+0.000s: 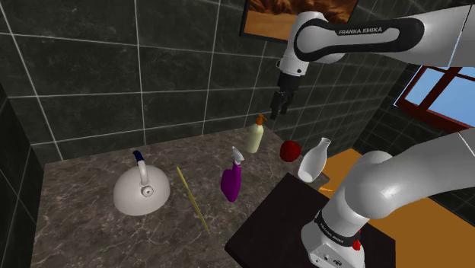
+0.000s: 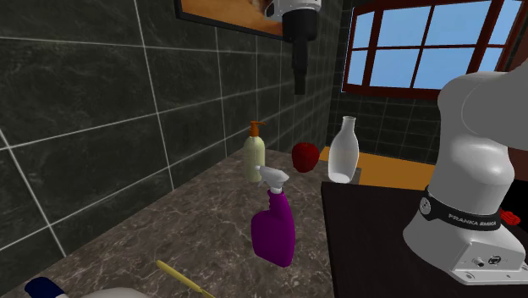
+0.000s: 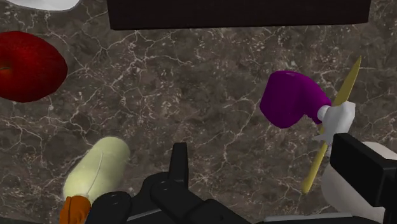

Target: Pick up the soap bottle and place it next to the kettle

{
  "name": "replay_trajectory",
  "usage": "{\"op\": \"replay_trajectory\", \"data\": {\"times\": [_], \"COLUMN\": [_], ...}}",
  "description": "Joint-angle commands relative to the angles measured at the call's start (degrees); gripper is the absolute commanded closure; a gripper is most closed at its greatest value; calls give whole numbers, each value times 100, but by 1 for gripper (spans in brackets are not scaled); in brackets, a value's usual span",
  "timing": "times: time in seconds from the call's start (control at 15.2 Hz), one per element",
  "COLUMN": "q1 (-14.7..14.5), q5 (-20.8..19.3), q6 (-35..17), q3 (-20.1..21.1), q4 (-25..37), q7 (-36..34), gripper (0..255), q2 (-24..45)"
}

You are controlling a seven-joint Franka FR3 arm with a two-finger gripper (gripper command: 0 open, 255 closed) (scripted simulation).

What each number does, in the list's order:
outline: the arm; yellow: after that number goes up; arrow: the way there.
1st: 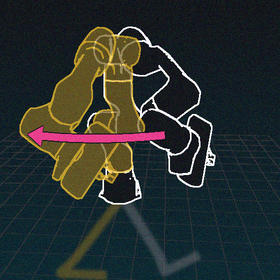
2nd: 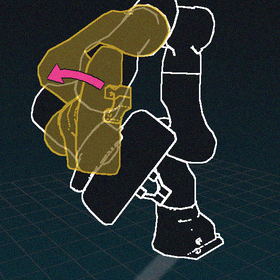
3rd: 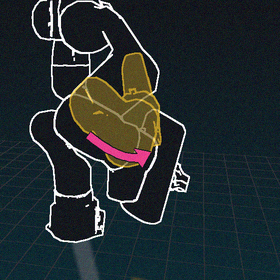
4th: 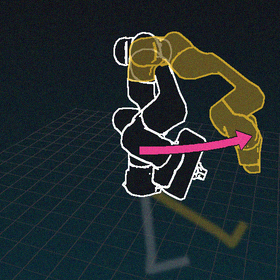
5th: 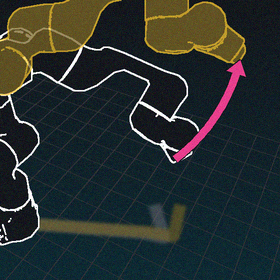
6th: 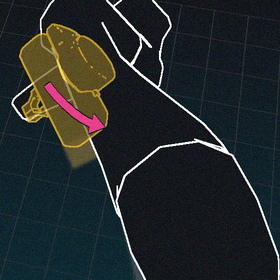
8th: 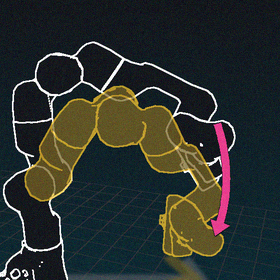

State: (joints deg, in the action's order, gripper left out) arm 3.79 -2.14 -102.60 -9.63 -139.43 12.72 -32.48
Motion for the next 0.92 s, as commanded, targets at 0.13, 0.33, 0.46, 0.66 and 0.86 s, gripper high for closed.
{"op": "replay_trajectory", "data": {"times": [0.13, 0.33, 0.46, 0.66, 0.86], "q1": [106, 164, 198, 249, 316], "q5": [-108, -109, -74, 41, 227], "q6": [-608, -1008, -1252, -1578, -1850], "q3": [-320, -538, -678, -873, -1037], "q4": [199, 412, 589, 905, 1281], "q7": [317, 548, 713, 977, 1264], "gripper": [0, 0, 0, 0, 0], "q2": [721, 1276, 1661, 2259, 2875]}}
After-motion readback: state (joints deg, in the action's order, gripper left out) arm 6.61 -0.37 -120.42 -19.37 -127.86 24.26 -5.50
